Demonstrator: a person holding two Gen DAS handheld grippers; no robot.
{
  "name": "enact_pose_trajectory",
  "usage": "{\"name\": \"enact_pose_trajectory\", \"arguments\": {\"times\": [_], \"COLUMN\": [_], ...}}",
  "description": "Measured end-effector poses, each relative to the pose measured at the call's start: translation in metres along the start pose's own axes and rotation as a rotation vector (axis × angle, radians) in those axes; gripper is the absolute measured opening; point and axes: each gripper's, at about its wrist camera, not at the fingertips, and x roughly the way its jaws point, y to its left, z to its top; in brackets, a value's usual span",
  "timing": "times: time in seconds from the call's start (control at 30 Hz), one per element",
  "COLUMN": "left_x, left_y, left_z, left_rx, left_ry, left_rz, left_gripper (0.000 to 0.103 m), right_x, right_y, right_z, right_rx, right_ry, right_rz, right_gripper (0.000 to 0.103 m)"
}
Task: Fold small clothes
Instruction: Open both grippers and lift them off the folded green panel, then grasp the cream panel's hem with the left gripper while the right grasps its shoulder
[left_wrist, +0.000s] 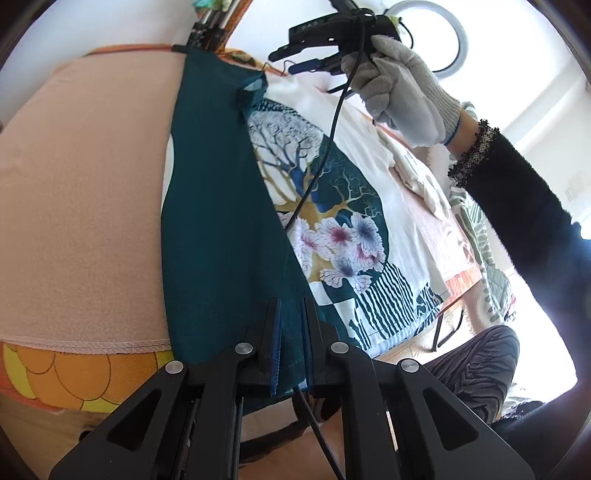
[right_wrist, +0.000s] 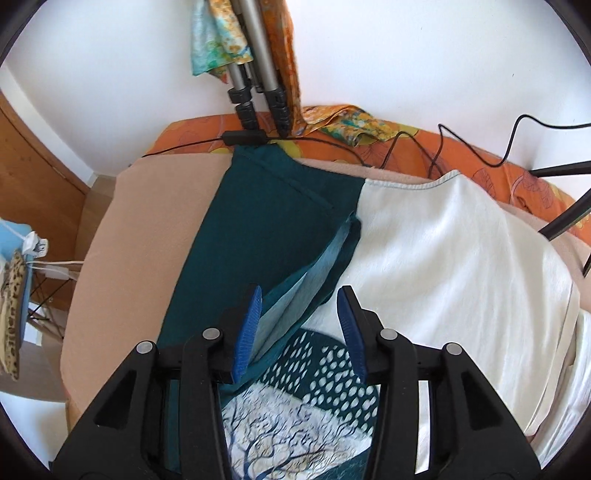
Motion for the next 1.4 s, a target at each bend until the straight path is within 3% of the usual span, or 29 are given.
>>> {"name": "enact_pose_trajectory", "arguments": {"times": [0.07,0.13,0.27,0.37,0.53,0.83,1.1,1.2,1.27,1.4], "left_x": [-0.003,0.000,0.007,-0.001,-0.006,0.049,0.100,0.119,0.130,0.151], "left_y": [-0.012,-0.020,-0.024,-0.036,-0.063,-0.131,-0.208,-0.227,-0.235,-0.251], "left_z": [-0.006,-0.009,-0.007,-0.002,0.001,-0.003,-0.015,-0.022,-0.026,-0.030], "left_rx": [0.057,0.087,0.067,0.086,0.151,0.199,0.355,0.420,0.458,0.509], "left_ry": [-0.010,-0.012,0.005,-0.018,-0.098,-0.080,-0.018,0.013,0.022,0.031], "left_rz": [0.002,0.023,-0.012,-0.070,-0.024,-0.074,-0.097,-0.066,-0.027,0.032], "left_gripper": [0.024,0.032,0.032,0.032,0.032,0.032,0.032,0.033,0.043,0.045], "right_x": [-0.008,-0.018,-0.052,-0.092,-0.166,-0.259,-0.299,-0.309,-0.311,-0.306], "right_y": [0.008,0.011,0.007,-0.004,-0.030,-0.124,-0.213,-0.238,-0.253,-0.274], "right_z": [-0.016,-0.034,-0.065,-0.086,-0.123,-0.180,-0.221,-0.232,-0.236,-0.237], "right_rx": [-0.011,-0.021,-0.033,-0.028,-0.028,0.064,0.130,0.142,0.160,0.179], "right_ry": [0.024,0.037,0.027,-0.037,-0.173,-0.327,-0.371,-0.381,-0.385,-0.380], "right_rz": [0.029,0.039,0.052,0.048,0.023,-0.006,-0.019,-0.021,-0.021,-0.021], "right_gripper": [0.045,0.045,0.045,0.045,0.045,0.054,0.066,0.068,0.068,0.068]}}
